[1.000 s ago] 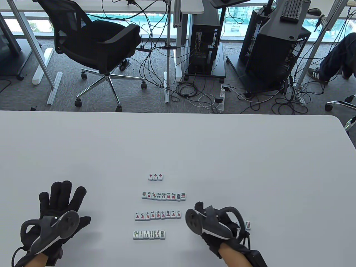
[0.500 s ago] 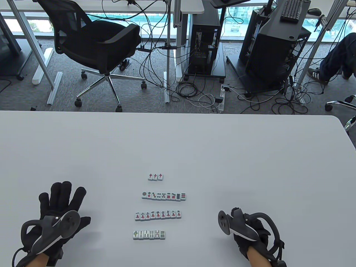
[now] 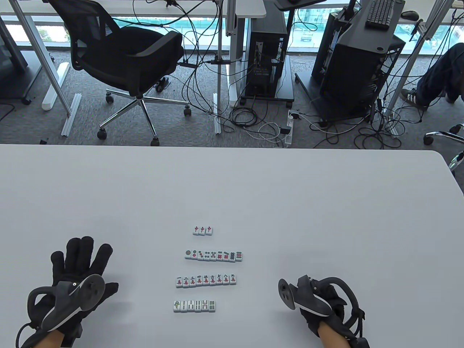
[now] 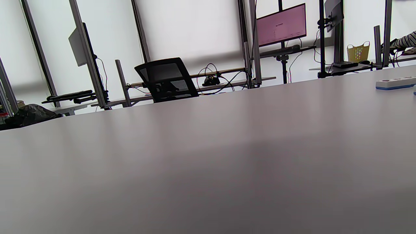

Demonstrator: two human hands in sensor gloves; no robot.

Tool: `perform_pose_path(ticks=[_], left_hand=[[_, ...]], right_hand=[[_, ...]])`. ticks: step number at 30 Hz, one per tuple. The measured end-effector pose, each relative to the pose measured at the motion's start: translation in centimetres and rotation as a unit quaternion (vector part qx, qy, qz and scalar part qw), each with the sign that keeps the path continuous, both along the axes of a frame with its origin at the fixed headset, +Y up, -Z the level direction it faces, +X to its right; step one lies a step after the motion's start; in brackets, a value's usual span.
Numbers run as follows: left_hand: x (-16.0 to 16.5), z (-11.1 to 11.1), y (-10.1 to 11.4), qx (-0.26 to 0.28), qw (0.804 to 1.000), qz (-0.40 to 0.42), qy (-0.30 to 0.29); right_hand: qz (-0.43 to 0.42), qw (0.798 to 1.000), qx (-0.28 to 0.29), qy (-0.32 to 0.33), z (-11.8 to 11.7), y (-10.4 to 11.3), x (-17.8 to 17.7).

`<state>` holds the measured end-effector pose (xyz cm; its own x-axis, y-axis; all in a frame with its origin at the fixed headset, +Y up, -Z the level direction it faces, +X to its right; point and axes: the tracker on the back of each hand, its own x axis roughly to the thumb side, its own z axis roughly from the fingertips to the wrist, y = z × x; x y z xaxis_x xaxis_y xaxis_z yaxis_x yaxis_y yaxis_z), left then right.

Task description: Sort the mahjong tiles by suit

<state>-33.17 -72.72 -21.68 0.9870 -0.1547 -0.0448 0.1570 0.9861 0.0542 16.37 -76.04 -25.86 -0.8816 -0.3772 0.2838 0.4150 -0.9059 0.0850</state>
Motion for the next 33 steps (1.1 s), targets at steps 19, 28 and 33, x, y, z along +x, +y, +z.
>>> perform_pose_path(ticks=[19, 28, 33], left_hand=[[0.0, 0.0, 0.0, 0.011, 1.000, 0.008, -0.008], [-0.1, 0.0, 0.0, 0.018, 1.000, 0.013, -0.012], [-0.1, 0.0, 0.1, 0.019, 1.000, 0.013, -0.013]], right_hand=[[-0.099, 0.981, -0.026, 0.166, 3.5, 1.0, -14.2], [-0.094, 0.979, -0.054, 0.171, 3.2, -0.3, -16.2], [-0.110, 0.977, -0.051, 0.175, 3.1, -0.4, -16.3]])
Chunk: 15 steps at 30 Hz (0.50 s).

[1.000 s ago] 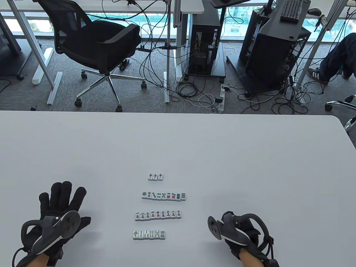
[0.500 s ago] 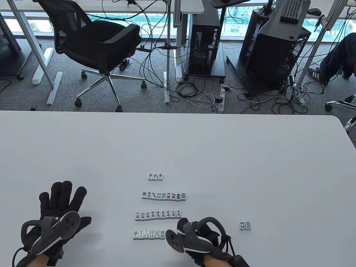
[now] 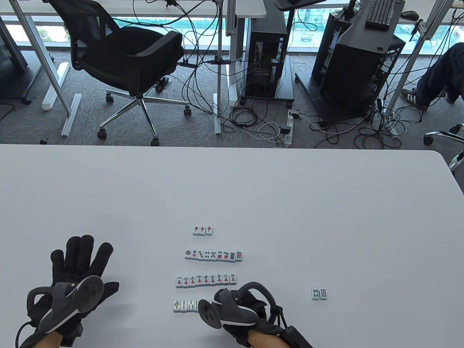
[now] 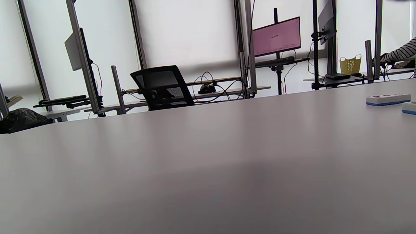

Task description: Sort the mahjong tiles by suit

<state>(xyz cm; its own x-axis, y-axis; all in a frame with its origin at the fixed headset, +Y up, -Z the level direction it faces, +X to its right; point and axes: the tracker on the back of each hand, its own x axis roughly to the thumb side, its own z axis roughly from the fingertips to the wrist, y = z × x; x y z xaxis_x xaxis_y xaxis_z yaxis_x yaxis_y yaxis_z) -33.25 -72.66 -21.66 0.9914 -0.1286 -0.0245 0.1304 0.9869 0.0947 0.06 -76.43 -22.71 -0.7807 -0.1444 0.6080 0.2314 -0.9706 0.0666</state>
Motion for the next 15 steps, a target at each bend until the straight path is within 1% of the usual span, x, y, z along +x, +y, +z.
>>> perform_pose_path(ticks=[5, 9, 11, 15], left_hand=[[0.0, 0.0, 0.0, 0.000, 1.000, 0.000, 0.000], [0.0, 0.1, 0.1, -0.002, 1.000, 0.000, 0.001], [-0.1, 0.1, 0.1, -0.003, 1.000, 0.001, 0.001], [-0.1, 0.1, 0.1, -0.004, 1.000, 0.000, 0.002]], right_hand=[[-0.007, 1.000, 0.006, -0.002, 0.0, 0.0, 0.1], [-0.002, 1.000, 0.009, -0.010, 0.0, 1.3, 1.2], [-0.004, 1.000, 0.006, -0.027, -0.2, 2.3, 2.2], [0.010, 0.996, 0.006, -0.092, -1.7, 4.5, 6.6]])
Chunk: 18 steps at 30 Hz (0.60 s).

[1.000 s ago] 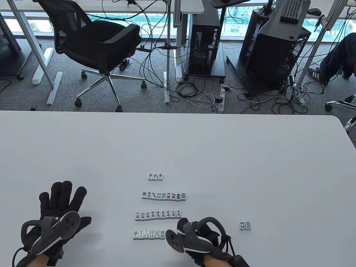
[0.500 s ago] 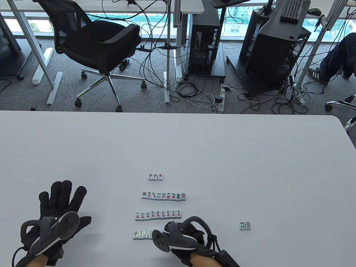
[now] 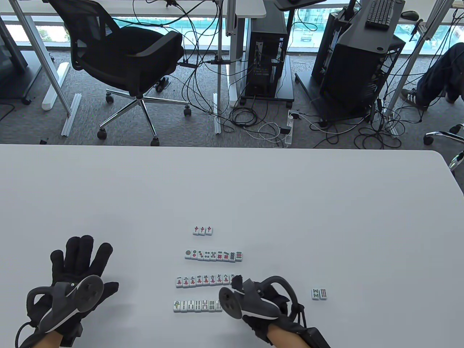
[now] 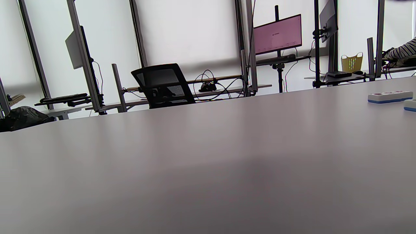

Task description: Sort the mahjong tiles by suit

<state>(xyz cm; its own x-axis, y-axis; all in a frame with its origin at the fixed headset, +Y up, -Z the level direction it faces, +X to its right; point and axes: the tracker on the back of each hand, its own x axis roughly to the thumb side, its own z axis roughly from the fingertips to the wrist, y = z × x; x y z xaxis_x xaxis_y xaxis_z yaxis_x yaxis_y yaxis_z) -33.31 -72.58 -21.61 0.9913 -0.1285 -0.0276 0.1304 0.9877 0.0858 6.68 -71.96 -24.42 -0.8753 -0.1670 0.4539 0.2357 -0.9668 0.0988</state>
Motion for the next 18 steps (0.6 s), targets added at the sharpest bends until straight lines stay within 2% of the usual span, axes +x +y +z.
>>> perform_pose_path(ticks=[5, 8, 10, 13, 18], left_hand=[[0.0, 0.0, 0.0, -0.005, 1.000, -0.002, 0.003], [0.0, 0.0, 0.0, -0.008, 1.000, -0.004, 0.006], [0.0, 0.0, -0.1, -0.010, 1.000, -0.006, 0.008], [0.1, 0.0, -0.2, -0.014, 1.000, -0.009, 0.008], [0.2, -0.1, -0.4, -0.021, 1.000, -0.015, 0.009]], right_hand=[[0.061, 0.995, 0.011, -0.079, -1.5, 0.9, 6.2], [0.093, 0.989, 0.015, -0.118, -2.0, 0.5, 9.0], [0.108, 0.984, -0.009, -0.138, -2.3, -0.5, 10.8], [0.125, 0.979, -0.042, -0.153, -2.2, -2.1, 12.2], [0.118, 0.981, -0.039, -0.148, -2.2, -3.7, 13.1]])
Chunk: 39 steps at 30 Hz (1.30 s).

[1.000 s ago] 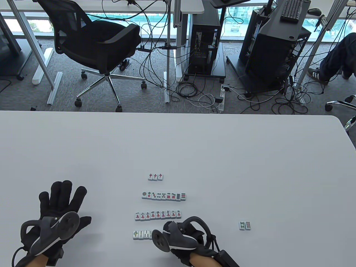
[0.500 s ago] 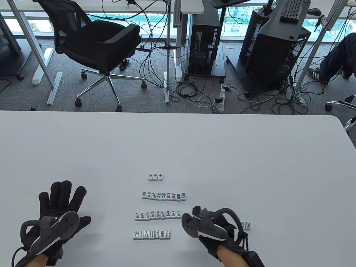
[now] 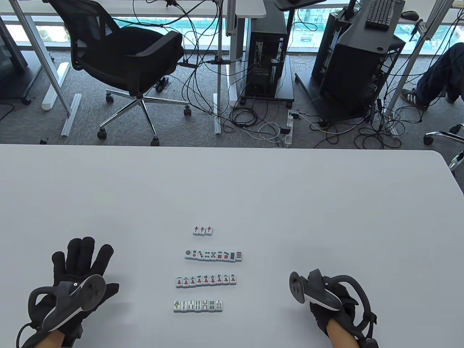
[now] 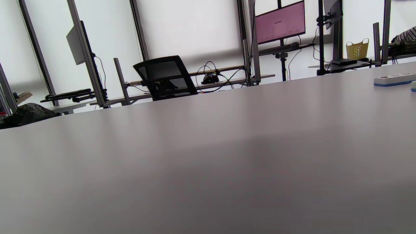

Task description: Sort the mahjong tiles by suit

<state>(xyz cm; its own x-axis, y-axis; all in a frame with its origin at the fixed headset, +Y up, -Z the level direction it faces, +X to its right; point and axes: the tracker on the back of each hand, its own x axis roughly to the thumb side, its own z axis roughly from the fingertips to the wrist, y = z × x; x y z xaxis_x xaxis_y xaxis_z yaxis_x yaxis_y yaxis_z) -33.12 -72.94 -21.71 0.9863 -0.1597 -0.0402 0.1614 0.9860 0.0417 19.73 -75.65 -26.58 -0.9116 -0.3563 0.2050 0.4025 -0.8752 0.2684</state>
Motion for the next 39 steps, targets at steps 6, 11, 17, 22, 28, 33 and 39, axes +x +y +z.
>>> perform_pose_path(ticks=[6, 11, 17, 22, 28, 33, 39], left_hand=[[0.0, 0.0, 0.0, -0.002, 1.000, 0.000, 0.003], [0.0, 0.0, 0.2, 0.000, 1.000, 0.001, 0.002], [0.1, 0.0, 0.2, 0.003, 1.000, 0.002, 0.001], [0.1, 0.0, 0.2, 0.005, 1.000, 0.003, 0.000], [0.1, 0.1, 0.4, 0.013, 1.000, 0.008, -0.006], [0.0, 0.1, 0.5, 0.018, 1.000, 0.012, -0.008], [0.0, 0.2, 0.4, 0.020, 1.000, 0.014, -0.011]], right_hand=[[0.002, 0.999, 0.020, 0.027, 0.2, -0.8, -0.1], [0.007, 0.999, 0.028, 0.040, 0.2, -0.7, -0.6], [-0.047, 0.991, 0.076, 0.103, 1.6, 0.4, -5.1], [-0.115, 0.974, 0.092, 0.173, 3.3, 1.1, -10.9], [-0.137, 0.964, 0.071, 0.216, 4.2, 0.6, -16.3], [-0.118, 0.968, 0.042, 0.218, 3.9, -0.6, -18.3], [-0.126, 0.968, 0.033, 0.214, 3.6, -0.9, -18.5]])
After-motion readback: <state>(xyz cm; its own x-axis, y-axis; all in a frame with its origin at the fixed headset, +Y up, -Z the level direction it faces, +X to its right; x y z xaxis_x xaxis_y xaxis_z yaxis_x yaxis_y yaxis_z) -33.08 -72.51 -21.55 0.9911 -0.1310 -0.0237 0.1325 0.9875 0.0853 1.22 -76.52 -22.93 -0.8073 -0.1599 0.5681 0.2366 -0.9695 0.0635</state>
